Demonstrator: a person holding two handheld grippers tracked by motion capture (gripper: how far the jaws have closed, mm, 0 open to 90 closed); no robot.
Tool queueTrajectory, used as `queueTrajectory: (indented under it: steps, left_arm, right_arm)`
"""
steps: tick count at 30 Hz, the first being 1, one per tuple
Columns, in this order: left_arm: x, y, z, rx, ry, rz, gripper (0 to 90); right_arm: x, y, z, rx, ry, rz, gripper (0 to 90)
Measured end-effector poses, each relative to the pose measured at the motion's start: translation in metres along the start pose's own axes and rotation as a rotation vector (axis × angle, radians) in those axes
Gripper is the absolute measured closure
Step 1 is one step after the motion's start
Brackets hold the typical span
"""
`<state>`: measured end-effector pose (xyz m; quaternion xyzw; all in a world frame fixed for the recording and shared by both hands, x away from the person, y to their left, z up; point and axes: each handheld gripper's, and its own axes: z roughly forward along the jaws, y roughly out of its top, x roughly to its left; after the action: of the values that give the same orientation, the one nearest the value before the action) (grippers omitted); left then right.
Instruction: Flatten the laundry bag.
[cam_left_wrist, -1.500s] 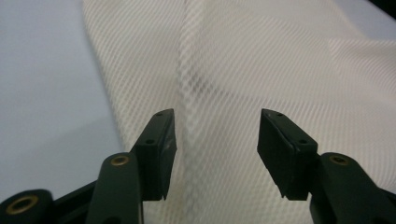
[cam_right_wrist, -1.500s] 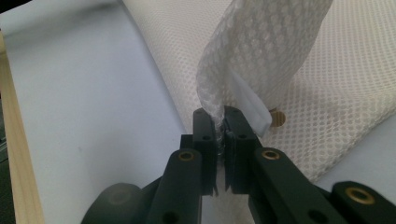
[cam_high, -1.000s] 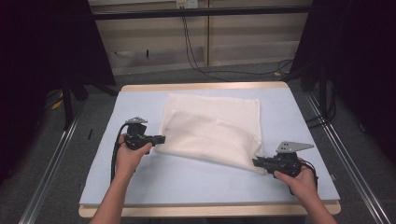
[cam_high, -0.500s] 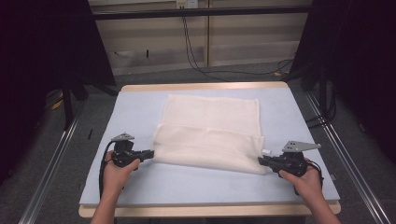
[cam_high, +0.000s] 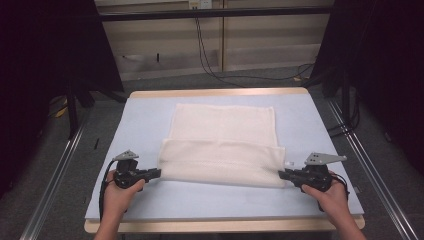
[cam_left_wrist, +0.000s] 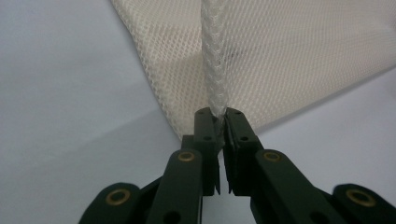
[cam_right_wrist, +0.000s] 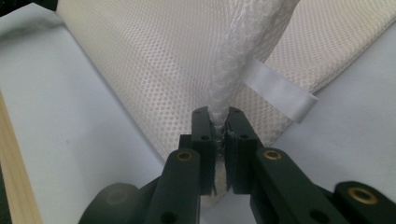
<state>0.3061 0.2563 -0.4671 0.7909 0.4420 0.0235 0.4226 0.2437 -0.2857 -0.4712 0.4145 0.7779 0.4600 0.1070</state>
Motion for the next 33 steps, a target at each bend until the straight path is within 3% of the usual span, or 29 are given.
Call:
queueTrajectory:
  steps: [6, 10, 13, 17, 19, 21, 24, 26, 29, 30, 32, 33]
  left_arm:
    - [-0.001, -0.006, -0.003, 0.004, 0.005, 0.016, 84.4]
    - [-0.001, -0.006, -0.002, 0.024, 0.013, 0.024, 84.2]
    - [0.0, -0.007, -0.002, 0.024, 0.016, 0.019, 84.2]
    - [0.001, -0.008, -0.002, 0.028, 0.017, 0.02, 84.0]
    - [0.0, -0.008, -0.001, 0.021, 0.024, 0.018, 83.9]
    - [0.0, -0.008, 0.0, 0.025, 0.026, 0.015, 83.9]
    - [0.0, -0.008, 0.0, 0.03, 0.024, 0.015, 84.0]
    - [0.0, -0.008, 0.0, 0.03, 0.025, 0.014, 83.9]
    - [0.001, -0.008, 0.002, 0.034, 0.031, 0.02, 83.9]
    - [0.0, -0.008, 0.003, 0.033, 0.024, 0.013, 84.0]
    - [0.0, -0.007, 0.004, 0.042, 0.034, 0.03, 83.9]
    - [0.0, -0.007, 0.004, 0.042, 0.034, 0.03, 83.9]
  right_arm:
    - [0.001, 0.001, -0.007, 0.009, 0.002, 0.008, 71.4]
    - [0.003, 0.006, -0.014, 0.044, 0.0, -0.03, 63.2]
    - [-0.001, 0.006, -0.019, 0.053, -0.024, -0.03, 59.3]
    - [-0.016, 0.001, -0.025, 0.045, -0.079, 0.015, 58.2]
    - [-0.018, 0.001, -0.025, 0.04, -0.089, 0.021, 57.5]
    - [-0.021, 0.003, -0.014, 0.038, -0.142, 0.036, 54.7]
    - [-0.022, 0.005, -0.003, 0.039, -0.145, 0.061, 51.6]
    - [-0.021, 0.007, 0.009, 0.064, -0.134, 0.066, 51.7]
    - [-0.017, 0.011, 0.024, 0.11, -0.152, 0.052, 51.0]
    - [-0.016, 0.011, 0.028, 0.116, -0.151, 0.056, 54.3]
    - [-0.015, 0.012, 0.033, 0.133, -0.154, 0.058, 73.0]
    - [-0.015, 0.012, 0.033, 0.133, -0.154, 0.058, 73.0]
